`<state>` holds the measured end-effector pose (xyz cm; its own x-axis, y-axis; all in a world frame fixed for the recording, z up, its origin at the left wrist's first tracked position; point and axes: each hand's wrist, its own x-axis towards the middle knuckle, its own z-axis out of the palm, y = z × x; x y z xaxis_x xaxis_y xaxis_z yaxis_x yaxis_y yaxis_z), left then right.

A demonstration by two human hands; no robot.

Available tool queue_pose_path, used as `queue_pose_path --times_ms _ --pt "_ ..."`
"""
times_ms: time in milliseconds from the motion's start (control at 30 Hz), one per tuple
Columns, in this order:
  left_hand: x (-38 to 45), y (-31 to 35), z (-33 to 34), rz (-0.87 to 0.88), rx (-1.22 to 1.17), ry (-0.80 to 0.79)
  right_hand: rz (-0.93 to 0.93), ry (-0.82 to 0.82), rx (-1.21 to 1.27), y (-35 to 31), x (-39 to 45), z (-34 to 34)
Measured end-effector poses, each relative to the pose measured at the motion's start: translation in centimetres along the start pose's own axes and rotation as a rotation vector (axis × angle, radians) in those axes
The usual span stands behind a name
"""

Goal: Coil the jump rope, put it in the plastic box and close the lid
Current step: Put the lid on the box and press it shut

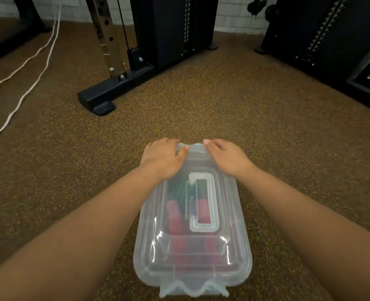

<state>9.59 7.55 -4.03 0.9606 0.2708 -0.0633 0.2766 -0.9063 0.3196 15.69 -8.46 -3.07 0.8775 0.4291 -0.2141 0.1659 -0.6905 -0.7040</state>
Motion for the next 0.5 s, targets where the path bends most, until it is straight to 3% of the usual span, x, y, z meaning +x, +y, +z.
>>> queue_pose_path --times_ms 233,500 --pt "1.3 0.5 0.5 -0.077 0.077 -0.002 0.244 -0.115 0.141 0.2 4.5 0.5" --pt "1.2 0.5 0.4 -0.086 0.017 -0.004 0.028 -0.123 0.311 1.9 4.0 1.0"
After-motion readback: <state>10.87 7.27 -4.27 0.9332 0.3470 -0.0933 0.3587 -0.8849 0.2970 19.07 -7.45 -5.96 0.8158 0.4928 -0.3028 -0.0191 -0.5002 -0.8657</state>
